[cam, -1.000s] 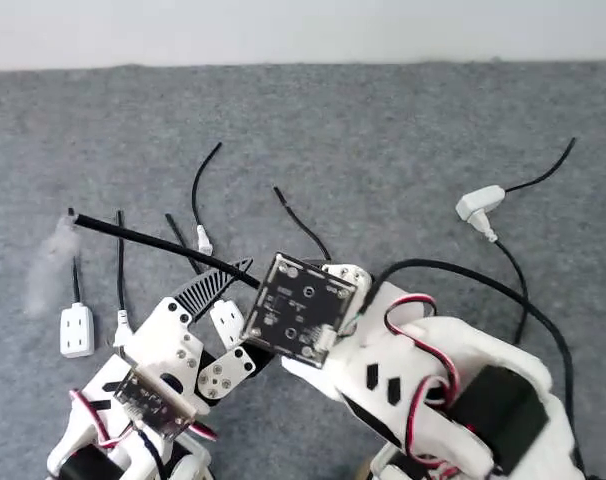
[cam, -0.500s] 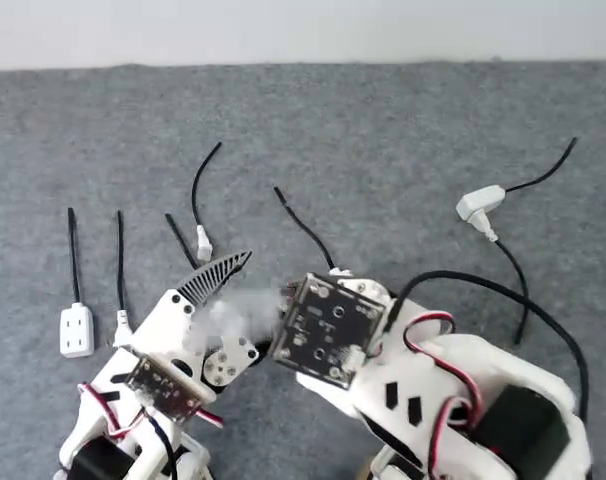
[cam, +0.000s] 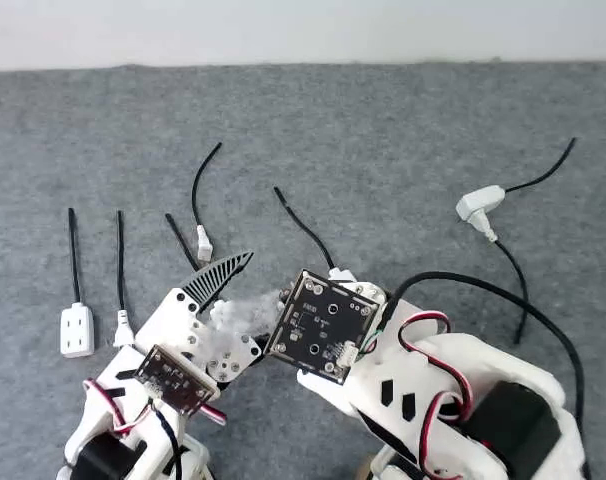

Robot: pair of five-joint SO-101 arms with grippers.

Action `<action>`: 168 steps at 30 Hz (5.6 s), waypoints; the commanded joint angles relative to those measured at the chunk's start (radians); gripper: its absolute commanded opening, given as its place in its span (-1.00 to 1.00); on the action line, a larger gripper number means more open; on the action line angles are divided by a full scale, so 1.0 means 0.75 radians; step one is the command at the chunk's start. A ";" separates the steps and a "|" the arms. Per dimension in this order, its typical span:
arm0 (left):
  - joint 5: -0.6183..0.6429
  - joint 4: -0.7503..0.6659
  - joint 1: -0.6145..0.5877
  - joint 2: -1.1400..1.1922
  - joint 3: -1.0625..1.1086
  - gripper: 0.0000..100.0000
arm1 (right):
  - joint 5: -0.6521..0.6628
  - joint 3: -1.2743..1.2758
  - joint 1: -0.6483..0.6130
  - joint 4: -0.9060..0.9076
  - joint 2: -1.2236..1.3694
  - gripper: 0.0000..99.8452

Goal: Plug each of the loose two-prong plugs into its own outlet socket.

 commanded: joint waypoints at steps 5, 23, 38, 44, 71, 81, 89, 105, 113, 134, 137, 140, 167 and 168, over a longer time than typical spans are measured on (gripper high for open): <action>-0.008 -0.004 -0.012 -0.023 -0.038 -0.55 | -0.006 0.045 -0.024 0.011 0.021 -0.98; -0.014 0.012 -0.012 -0.025 0.038 -0.55 | -0.006 0.010 -0.017 -0.021 0.024 -0.98; -0.006 -0.045 -0.153 -0.025 0.087 -0.55 | -0.006 0.018 -0.017 0.034 0.021 -0.98; -0.006 -0.045 -0.153 -0.025 0.089 -0.55 | -0.006 0.133 -0.015 -0.003 0.015 -0.98; 0.078 -0.587 -0.559 -0.020 0.429 -0.55 | -0.487 0.990 0.398 -0.725 0.024 -0.64; 0.074 -0.642 -0.548 -0.020 0.486 -0.55 | -0.489 1.334 0.388 -0.977 0.019 -0.64; 0.074 -0.716 -0.546 -0.020 0.543 -0.55 | -0.489 1.426 0.320 -0.989 0.021 -0.63; 0.076 -0.716 -0.546 -0.020 0.547 -0.55 | -0.612 1.444 0.146 -1.100 0.024 -0.63; 0.074 -0.720 -0.546 -0.020 0.547 -0.55 | -0.933 1.444 0.142 -1.077 0.011 -0.63; 0.074 -0.722 -0.546 -0.020 0.549 -0.55 | -1.058 1.729 -0.032 -1.404 0.011 -0.63; 0.074 -0.722 -0.546 -0.020 0.549 -0.55 | -1.113 1.714 -0.036 -1.404 0.017 -0.63; 0.074 -0.722 -0.546 -0.020 0.549 -0.55 | -1.113 1.706 -0.034 -1.404 0.021 -0.63; 0.074 -0.718 -0.548 -0.020 0.543 -0.55 | -1.115 1.735 0.040 -1.413 0.024 -0.64; 0.074 -0.718 -0.548 -0.020 0.543 -0.55 | -1.115 1.735 0.030 -1.409 0.024 -0.64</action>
